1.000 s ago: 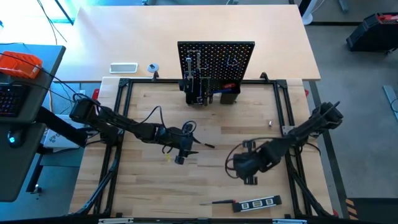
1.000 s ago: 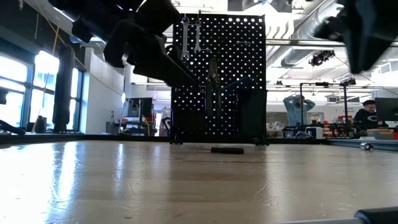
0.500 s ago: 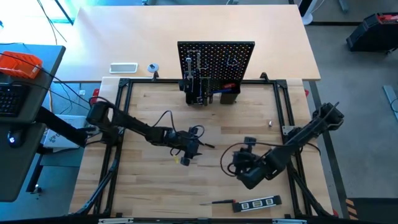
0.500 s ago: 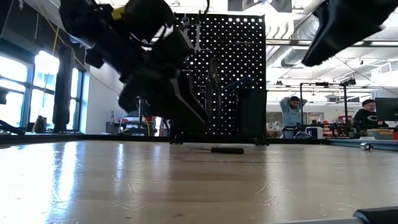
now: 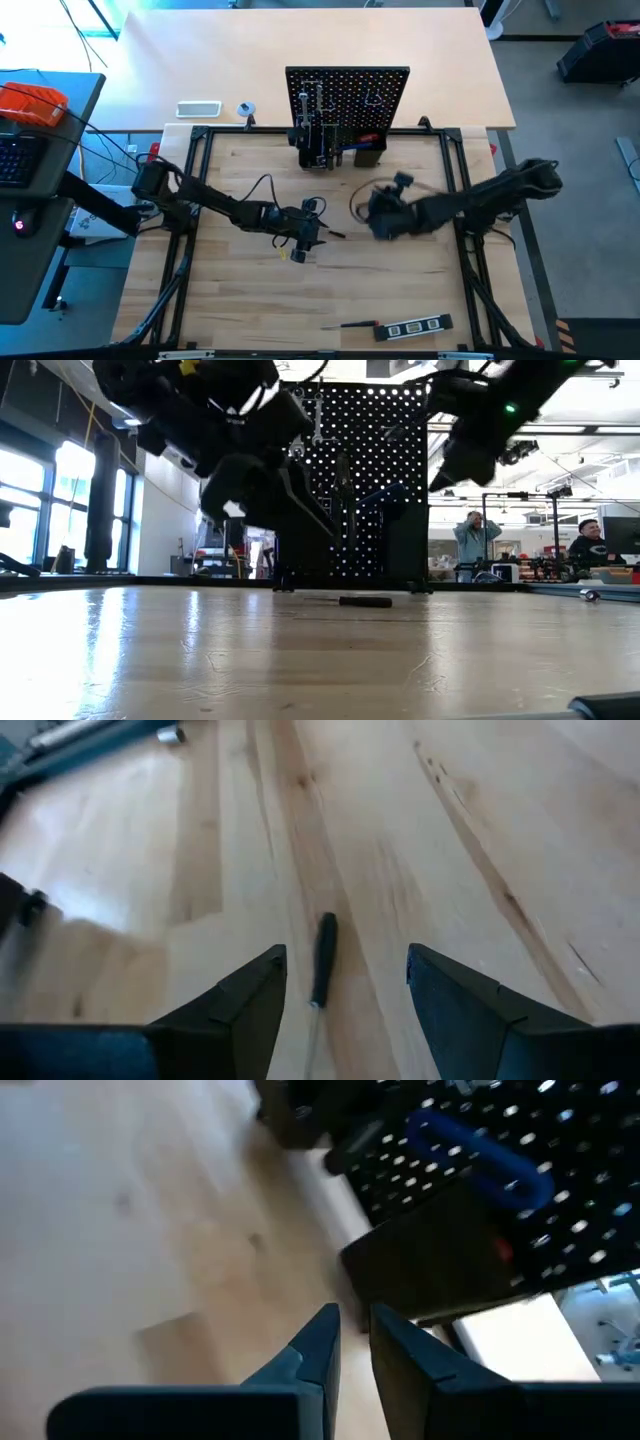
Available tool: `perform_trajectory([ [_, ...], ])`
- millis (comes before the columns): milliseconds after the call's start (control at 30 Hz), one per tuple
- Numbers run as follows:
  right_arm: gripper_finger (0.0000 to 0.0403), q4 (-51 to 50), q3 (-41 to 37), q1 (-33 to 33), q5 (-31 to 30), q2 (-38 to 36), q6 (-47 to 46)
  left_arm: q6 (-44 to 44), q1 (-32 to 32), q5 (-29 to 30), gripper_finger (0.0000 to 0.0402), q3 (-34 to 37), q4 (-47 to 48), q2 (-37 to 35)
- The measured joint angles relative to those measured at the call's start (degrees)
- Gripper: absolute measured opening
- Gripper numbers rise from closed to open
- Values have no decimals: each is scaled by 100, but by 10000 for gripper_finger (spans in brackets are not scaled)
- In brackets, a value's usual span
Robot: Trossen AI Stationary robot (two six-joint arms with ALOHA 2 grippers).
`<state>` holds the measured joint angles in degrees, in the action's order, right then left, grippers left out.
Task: Hang tools onto peg board
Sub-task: Hang the pick tool on the pegboard
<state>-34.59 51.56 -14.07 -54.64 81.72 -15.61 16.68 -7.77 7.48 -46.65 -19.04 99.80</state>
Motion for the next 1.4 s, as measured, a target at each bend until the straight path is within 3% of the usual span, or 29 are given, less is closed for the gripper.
perform_trajectory([
  [100,51,704,-1,612,679,-599,1329,148,0,65,200,0,128,-201],
  [200,52,1327,1,1364,2104,-1254,2263,242,11,74,200,0,154,-319],
  [367,88,1455,1,2594,3513,-1998,2991,425,69,71,200,0,184,-364],
  [533,148,1649,3,3368,4807,-1945,3510,585,192,57,200,0,239,-364],
  [633,164,1620,3,3583,5055,-1564,3839,659,280,48,200,0,248,-364],
  [867,160,2005,3,3827,4930,-904,4394,655,490,-242,200,0,284,-364],
  [1133,156,2303,3,4109,4930,-662,4756,652,612,-288,200,0,279,-364],
  [1400,156,2361,12,4193,5667,-782,4523,588,674,-291,200,0,277,-364],
])
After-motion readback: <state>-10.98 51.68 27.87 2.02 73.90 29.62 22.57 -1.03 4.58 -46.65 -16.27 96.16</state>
